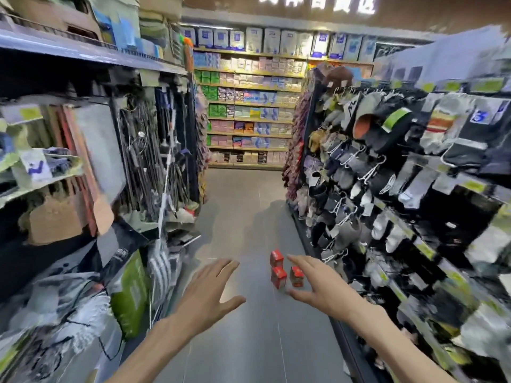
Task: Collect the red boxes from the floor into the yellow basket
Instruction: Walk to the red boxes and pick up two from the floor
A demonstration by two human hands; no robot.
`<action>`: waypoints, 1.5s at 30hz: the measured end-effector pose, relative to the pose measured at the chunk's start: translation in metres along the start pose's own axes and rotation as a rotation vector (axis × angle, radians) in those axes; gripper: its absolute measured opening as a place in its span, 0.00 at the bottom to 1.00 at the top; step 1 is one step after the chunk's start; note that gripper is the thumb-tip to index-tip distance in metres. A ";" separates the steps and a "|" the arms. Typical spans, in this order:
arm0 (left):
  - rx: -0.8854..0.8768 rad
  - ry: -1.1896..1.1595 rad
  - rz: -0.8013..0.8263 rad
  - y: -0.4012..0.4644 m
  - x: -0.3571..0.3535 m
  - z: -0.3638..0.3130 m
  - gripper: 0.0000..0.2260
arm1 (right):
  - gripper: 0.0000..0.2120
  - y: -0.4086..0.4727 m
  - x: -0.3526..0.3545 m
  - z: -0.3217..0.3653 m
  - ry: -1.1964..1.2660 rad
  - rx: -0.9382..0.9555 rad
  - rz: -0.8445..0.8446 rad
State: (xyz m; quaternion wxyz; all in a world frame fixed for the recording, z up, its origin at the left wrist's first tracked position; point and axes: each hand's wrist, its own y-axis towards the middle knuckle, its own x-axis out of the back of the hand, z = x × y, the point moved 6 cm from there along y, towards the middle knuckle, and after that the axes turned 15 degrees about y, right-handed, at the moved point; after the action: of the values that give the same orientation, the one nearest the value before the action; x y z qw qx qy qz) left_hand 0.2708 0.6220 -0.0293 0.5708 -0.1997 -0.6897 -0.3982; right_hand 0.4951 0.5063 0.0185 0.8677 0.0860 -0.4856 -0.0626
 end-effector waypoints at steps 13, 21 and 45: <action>-0.006 -0.071 0.031 0.291 -0.107 0.174 0.35 | 0.40 0.328 -0.003 -0.160 -0.014 -0.064 -0.014; -0.155 -0.139 0.046 0.476 -0.183 0.282 0.34 | 0.38 0.498 -0.016 -0.247 -0.042 -0.153 -0.111; -0.933 -0.421 0.307 0.948 -0.457 0.194 0.33 | 0.36 0.633 0.025 -0.592 0.067 -0.845 -0.470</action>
State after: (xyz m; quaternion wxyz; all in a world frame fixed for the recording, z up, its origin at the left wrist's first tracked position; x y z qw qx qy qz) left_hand 0.9633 1.4263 -0.1633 0.3224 -0.6064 -0.5020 -0.5256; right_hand 1.0288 1.1721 -0.1317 0.8041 -0.1647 -0.3569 -0.4459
